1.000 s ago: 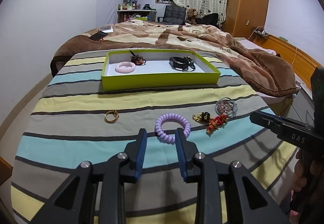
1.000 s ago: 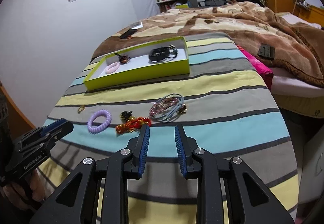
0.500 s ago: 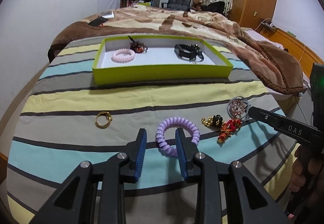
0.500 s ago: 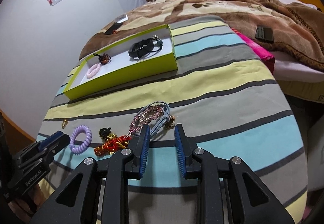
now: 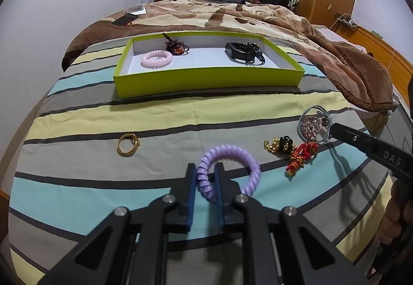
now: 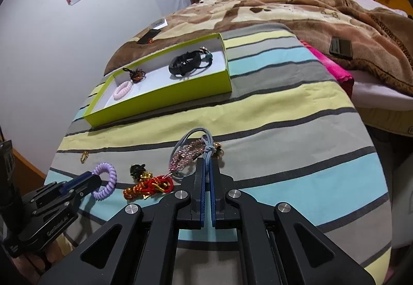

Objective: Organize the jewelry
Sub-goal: 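Grasp the lilac hair tie with the left gripper while the right grasps the silver-ringed keychain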

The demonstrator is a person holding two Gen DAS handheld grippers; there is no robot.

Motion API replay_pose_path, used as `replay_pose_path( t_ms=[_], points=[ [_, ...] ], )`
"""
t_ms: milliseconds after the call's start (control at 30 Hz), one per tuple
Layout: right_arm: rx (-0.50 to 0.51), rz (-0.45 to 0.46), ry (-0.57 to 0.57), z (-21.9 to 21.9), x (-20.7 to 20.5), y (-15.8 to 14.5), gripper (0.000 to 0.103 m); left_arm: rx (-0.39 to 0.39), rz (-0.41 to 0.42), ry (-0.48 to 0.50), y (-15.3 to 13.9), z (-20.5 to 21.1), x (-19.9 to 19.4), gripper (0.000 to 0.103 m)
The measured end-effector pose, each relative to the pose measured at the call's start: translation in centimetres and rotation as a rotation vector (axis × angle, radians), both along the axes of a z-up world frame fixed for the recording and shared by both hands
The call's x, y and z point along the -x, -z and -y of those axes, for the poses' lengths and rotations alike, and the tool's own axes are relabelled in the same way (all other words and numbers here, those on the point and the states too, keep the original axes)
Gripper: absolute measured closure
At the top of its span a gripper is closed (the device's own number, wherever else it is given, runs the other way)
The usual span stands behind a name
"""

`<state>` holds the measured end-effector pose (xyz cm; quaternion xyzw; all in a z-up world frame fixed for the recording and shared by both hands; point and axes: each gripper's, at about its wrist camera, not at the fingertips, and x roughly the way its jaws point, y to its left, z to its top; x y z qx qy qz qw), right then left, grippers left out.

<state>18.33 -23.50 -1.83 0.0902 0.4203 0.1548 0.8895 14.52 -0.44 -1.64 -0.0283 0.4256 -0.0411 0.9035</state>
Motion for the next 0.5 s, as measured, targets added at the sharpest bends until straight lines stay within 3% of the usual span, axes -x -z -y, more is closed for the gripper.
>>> replay_pose_path(
  t_ms=[500],
  points=[
    [-0.021, 0.103, -0.043, -0.4, 2.4, -3.1, 0.101, 0.016, 0.038, 0.009, -1.0, -0.1, 1.2, 0.093]
  ],
)
